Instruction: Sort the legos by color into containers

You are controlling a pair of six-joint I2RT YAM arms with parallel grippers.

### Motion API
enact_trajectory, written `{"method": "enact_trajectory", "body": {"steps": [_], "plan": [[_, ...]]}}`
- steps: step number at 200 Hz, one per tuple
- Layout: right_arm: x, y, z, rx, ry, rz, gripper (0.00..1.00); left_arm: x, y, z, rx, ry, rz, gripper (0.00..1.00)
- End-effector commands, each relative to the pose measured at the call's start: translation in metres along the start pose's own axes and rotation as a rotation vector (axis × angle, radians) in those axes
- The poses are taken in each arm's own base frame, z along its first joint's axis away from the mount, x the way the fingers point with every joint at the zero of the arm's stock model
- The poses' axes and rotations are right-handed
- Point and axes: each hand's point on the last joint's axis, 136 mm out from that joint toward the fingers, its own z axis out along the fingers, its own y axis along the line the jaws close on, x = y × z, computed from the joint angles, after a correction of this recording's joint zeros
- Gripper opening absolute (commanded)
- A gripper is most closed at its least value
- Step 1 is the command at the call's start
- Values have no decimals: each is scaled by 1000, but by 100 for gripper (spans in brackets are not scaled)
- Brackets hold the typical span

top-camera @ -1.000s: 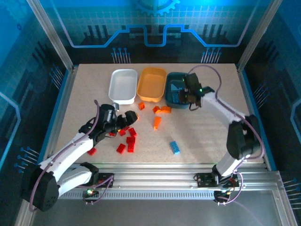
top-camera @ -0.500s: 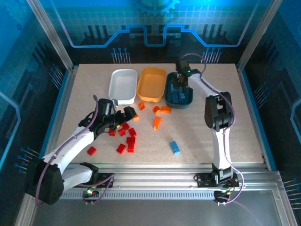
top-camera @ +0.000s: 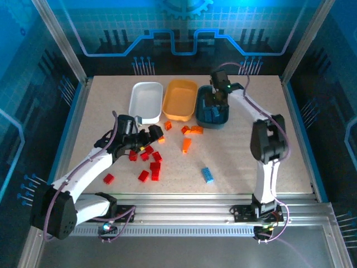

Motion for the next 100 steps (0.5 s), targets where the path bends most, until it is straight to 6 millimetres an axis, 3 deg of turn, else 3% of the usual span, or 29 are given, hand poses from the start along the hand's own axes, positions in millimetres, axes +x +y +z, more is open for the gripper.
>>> {"method": "enact_trajectory", "body": {"steps": [1, 24, 40, 50, 68, 100], "plan": [[5, 16, -67, -7, -122, -18, 62, 5, -14, -9, 69, -3, 13, 99], [65, 37, -89, -30, -87, -68, 62, 20, -13, -5, 80, 18, 21, 99], [115, 50, -91, -56, -14, -107, 64, 33, -15, 1, 87, 47, 40, 99], [156, 62, -93, -112, 58, -129, 67, 41, -15, 4, 86, 61, 54, 99], [208, 75, -98, -171, 146, -169, 71, 53, -15, 10, 85, 83, 70, 99], [282, 80, -99, -181, 325, -260, 76, 59, -10, 11, 84, 85, 64, 99]]}}
